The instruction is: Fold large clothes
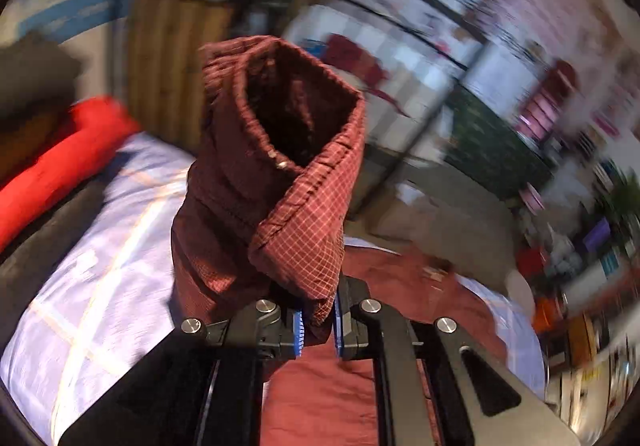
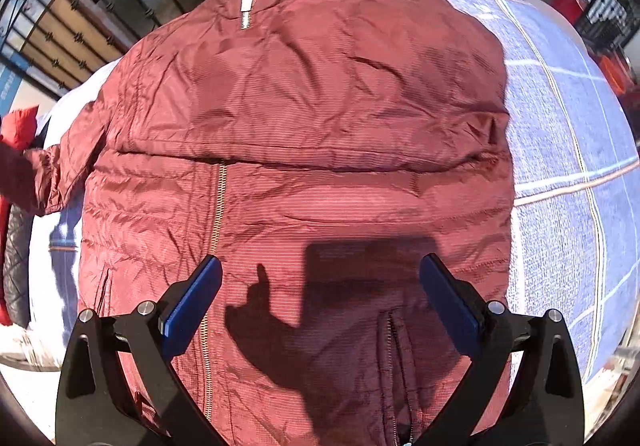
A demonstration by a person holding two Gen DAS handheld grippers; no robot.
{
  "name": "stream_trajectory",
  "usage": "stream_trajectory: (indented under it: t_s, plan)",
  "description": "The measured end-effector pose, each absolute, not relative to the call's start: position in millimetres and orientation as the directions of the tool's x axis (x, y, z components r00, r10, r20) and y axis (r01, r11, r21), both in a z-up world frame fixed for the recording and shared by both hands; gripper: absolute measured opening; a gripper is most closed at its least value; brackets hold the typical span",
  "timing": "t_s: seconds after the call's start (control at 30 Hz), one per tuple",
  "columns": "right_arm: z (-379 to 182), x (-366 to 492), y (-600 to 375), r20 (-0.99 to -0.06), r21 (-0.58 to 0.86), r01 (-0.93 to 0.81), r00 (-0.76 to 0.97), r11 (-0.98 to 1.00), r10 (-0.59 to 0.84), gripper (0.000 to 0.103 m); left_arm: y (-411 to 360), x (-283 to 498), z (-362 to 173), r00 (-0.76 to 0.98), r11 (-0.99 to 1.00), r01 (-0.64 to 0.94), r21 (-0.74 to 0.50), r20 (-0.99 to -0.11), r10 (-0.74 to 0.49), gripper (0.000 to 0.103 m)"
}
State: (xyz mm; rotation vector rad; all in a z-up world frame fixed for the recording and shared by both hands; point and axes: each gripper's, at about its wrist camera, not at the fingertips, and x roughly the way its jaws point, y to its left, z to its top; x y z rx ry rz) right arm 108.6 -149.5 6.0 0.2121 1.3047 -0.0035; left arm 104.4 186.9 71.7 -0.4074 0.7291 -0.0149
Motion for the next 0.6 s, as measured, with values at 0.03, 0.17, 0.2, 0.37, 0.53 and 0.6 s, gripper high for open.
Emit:
stream_trajectory:
  t_s: [0.03,0.17,0.2,0.37,0.53,0.6]
  plan:
    - [5,108,-154,-0.956,0.159,0.137,0.268,0.978,0.118,0.098,161,115,73,0.741,0.929,-0.07,-0.362,-0.643,-0.195,0.01]
    - [3,105,-173,-0.957,0.167,0.189,0.266,0.968,0.113,0.098,45,141,62,0.666,0.932,0.159,-0.325,-0.662,-0.344,0.01]
    - [3,103,-178,-0.957,0.167,0.2,0.269,0.965,0.11,0.098,24,145,58,0.649,0.927,0.194,-0.32,-0.667,-0.366,0.01]
    - [-2,95,-203,-0.96,0.165,0.262,0.263,0.951,0.094,0.098,-90,156,15,0.497,0.885,0.373,-0.28,-0.745,-0.445,0.01]
    - [-10,87,-223,-0.963,0.18,0.323,0.249,0.929,0.1,0.098,-152,165,-29,0.382,0.84,0.499,-0.211,-0.817,-0.433,0.053]
    - [-12,85,-227,-0.963,0.187,0.336,0.247,0.923,0.105,0.098,-159,163,-35,0.373,0.831,0.515,-0.21,-0.818,-0.438,0.067]
